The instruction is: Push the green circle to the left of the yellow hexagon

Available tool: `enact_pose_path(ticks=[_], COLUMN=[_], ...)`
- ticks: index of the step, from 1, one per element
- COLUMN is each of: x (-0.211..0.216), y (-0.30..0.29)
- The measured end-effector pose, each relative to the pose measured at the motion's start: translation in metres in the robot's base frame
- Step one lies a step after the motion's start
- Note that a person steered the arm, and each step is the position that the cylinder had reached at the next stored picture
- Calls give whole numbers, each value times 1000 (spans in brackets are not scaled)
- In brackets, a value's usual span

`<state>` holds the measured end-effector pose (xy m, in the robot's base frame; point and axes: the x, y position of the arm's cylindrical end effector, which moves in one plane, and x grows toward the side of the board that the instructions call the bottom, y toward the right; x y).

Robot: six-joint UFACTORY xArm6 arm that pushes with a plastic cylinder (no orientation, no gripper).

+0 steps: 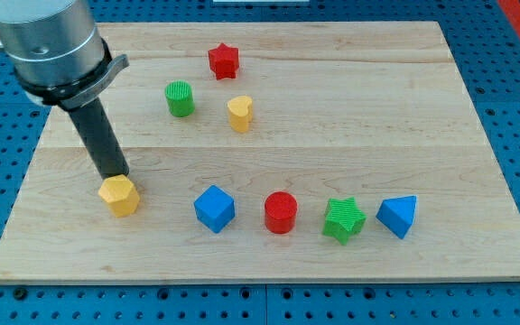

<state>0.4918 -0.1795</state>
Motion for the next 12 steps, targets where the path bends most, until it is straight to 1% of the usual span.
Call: enact_pose_path(ticks=[1, 2, 4, 5, 6, 8, 9, 10, 11, 12], x=[8, -35, -53, -61, -94, -78, -114, -144, -144, -153], y=[1, 4, 145, 205, 206, 145, 163, 158, 120, 77])
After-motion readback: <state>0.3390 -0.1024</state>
